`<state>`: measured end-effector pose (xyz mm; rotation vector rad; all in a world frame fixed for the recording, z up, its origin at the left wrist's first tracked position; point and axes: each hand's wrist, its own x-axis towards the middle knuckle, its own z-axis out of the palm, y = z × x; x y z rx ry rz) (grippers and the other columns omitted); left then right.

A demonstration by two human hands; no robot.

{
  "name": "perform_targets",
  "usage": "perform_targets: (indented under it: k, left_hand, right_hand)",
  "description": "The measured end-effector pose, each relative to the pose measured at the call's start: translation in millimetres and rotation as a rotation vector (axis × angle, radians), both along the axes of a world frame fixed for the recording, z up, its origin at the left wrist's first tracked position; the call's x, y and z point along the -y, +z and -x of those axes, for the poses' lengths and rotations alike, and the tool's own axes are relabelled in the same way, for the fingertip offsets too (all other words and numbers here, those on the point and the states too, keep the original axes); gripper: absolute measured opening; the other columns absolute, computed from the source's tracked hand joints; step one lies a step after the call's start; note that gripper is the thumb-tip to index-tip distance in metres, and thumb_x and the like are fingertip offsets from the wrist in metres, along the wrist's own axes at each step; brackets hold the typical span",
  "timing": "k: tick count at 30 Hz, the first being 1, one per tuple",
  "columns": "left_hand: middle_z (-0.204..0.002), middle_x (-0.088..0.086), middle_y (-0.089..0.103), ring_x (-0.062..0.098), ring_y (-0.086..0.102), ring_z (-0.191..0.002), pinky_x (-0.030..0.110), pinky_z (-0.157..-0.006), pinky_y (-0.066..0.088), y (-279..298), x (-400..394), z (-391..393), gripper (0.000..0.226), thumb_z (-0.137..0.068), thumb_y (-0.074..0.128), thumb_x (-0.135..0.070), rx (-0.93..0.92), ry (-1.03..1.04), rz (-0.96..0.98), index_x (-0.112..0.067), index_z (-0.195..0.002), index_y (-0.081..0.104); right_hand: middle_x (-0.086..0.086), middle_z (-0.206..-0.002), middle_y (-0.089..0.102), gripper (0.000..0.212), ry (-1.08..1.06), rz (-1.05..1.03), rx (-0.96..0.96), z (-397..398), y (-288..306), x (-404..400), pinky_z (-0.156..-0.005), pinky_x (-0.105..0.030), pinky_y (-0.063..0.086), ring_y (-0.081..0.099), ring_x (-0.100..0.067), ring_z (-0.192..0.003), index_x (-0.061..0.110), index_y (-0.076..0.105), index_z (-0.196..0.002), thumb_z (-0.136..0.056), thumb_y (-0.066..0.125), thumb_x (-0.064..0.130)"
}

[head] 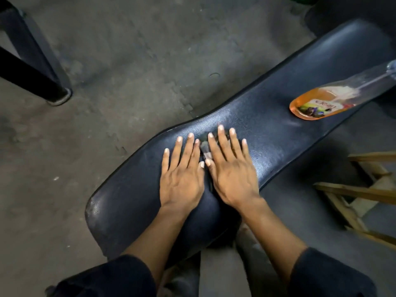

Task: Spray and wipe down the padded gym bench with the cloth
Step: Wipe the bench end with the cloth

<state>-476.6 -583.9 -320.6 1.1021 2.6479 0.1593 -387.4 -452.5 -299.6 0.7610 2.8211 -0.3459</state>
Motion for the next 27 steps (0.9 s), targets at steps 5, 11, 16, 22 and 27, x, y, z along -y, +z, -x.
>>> perform_targets:
  k: [5, 11, 16, 22, 27]
  left_hand:
    - [-0.183, -0.008, 0.008, 0.019, 0.002, -0.17, 0.054, -0.137, 0.01, 5.5, -6.7, -4.2, 0.064, -0.112, 0.027, -0.041, 0.006, 0.039, 0.015, -0.023, -0.173, 0.021]
    - [-0.183, -0.005, 0.002, 0.022, -0.008, -0.17, 0.053, -0.137, 0.002, 15.2, -50.3, -30.2, 0.065, -0.112, 0.021, -0.045, 0.085, 0.292, 0.014, -0.021, -0.173, 0.02]
    - [-0.182, -0.01, 0.008, 0.013, -0.001, -0.169, 0.047, -0.138, 0.0, 25.7, -105.4, -43.6, 0.059, -0.115, 0.032, -0.036, 0.198, 0.387, -0.073, -0.022, -0.172, 0.024]
    - [-0.182, -0.006, 0.012, 0.012, 0.003, -0.169, 0.043, -0.138, 0.004, 88.9, -168.4, -63.5, 0.057, -0.116, 0.036, -0.03, 0.331, 0.401, -0.149, -0.019, -0.172, 0.026]
    - [-0.182, -0.004, 0.015, 0.015, 0.005, -0.169, 0.045, -0.137, 0.007, 110.1, -188.8, -71.4, 0.056, -0.116, 0.035, -0.031, 0.299, 0.301, -0.1, -0.02, -0.171, 0.028]
  right_hand:
    - [-0.002, -0.182, 0.005, 0.065, 0.08, 0.013, -0.006, -51.9, -5.0, -13.4, -0.132, -0.058, 0.02, 0.007, -0.029, -0.168, 0.024, 0.02, -0.172, -0.112, 0.031, 0.047]
    - [-0.008, -0.181, 0.009, 0.063, -0.042, 0.024, -0.011, -16.8, -11.2, -106.0, -0.134, -0.059, 0.011, 0.008, -0.035, -0.167, 0.02, 0.022, -0.172, -0.114, 0.025, 0.043]
    - [-0.015, -0.181, -0.001, 0.063, 0.134, 0.071, 0.031, 7.2, -12.5, -121.9, -0.135, -0.057, 0.004, 0.0, -0.041, -0.167, 0.015, 0.01, -0.173, -0.114, 0.017, 0.037]
    - [-0.011, -0.18, -0.014, 0.069, 0.311, 0.245, 0.21, -75.3, 19.9, -109.8, -0.136, -0.049, -0.003, -0.016, -0.04, -0.165, 0.012, -0.01, -0.171, -0.109, 0.02, 0.018]
    - [-0.005, -0.182, -0.006, 0.062, 0.198, 0.334, 0.206, -77.4, 42.9, -147.7, -0.135, -0.043, -0.002, -0.01, -0.034, -0.167, 0.021, 0.003, -0.173, -0.117, 0.027, 0.018]
